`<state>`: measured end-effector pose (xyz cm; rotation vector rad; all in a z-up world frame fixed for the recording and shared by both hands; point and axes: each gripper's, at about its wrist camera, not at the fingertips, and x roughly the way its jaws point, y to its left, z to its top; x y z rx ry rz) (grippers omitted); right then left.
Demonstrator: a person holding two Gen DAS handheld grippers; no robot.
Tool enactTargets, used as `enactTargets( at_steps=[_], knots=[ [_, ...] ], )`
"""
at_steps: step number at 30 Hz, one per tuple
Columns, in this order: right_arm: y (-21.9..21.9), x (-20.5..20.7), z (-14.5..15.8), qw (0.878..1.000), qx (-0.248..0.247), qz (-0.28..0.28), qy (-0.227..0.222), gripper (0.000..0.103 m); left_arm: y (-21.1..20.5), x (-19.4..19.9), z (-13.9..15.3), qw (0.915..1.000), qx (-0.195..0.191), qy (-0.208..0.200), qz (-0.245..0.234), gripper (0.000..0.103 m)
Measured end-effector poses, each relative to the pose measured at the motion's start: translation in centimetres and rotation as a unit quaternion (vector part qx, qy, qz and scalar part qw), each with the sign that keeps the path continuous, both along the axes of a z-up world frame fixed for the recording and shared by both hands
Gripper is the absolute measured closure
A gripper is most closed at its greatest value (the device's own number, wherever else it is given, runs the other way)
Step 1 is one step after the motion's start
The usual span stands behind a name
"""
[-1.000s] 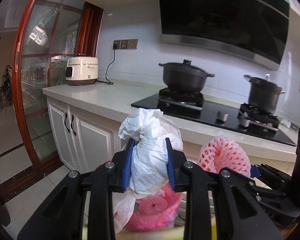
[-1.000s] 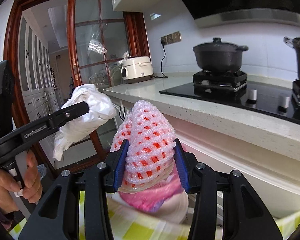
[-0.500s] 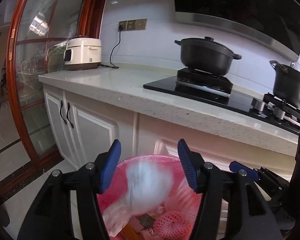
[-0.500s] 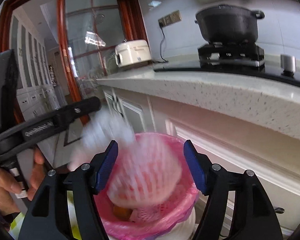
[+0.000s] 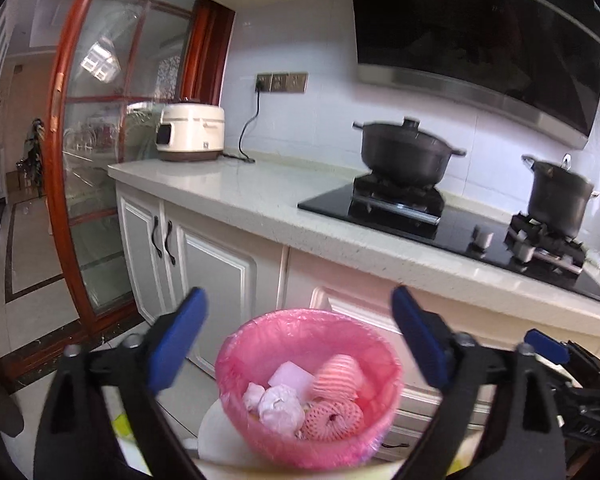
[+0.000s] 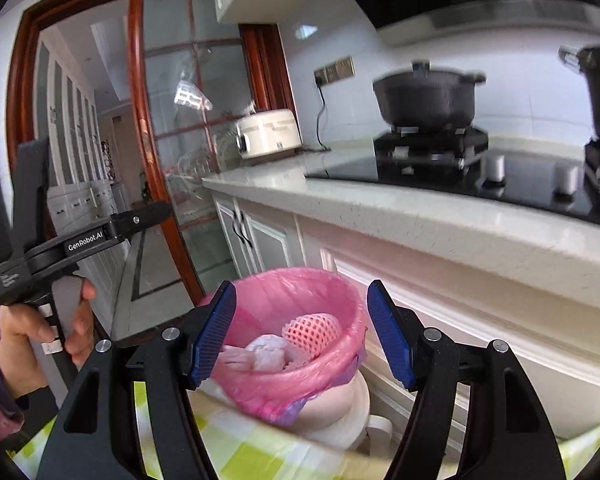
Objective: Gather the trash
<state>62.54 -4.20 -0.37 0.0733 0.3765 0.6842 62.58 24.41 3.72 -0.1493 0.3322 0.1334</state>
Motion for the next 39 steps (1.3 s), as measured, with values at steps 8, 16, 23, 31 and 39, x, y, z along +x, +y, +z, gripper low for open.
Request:
enactTargets(
  at_steps=[8, 16, 23, 31, 39],
  knots=[
    [-3.7, -8.3, 7.7, 0.999, 0.009, -0.005, -0.035, 0.025, -3.4, -10.0, 7.1, 0.9971, 0.067, -0.031, 0.015, 0.004],
    [-4.2, -13.8, 11.9, 0.998, -0.039, -0.005, -0.041, 0.018, -5.9, -19.2, 10.6, 0.9958, 0.072, -0.053, 0.018, 0.004],
    [-6.2, -19.4, 11.3, 0.999, -0.043, -0.007, -0.018, 0.018, -8.5, -26.7, 9.6, 0.9952, 0.081, -0.048, 0.028, 0.004],
    [-7.9, -24.9, 9.6, 0.999, -0.051, -0.009, 0.013, 0.018, -11.2, -32.8, 7.3, 0.9975, 0.059, -0.026, 0.031, 0.004],
    [-8.2, -28.5, 8.5, 0.997, -0.072, -0.014, 0.009, 0.018, -13.0, -35.8, 6.9, 0.9980, 0.058, -0.015, 0.021, 0.004]
  ],
)
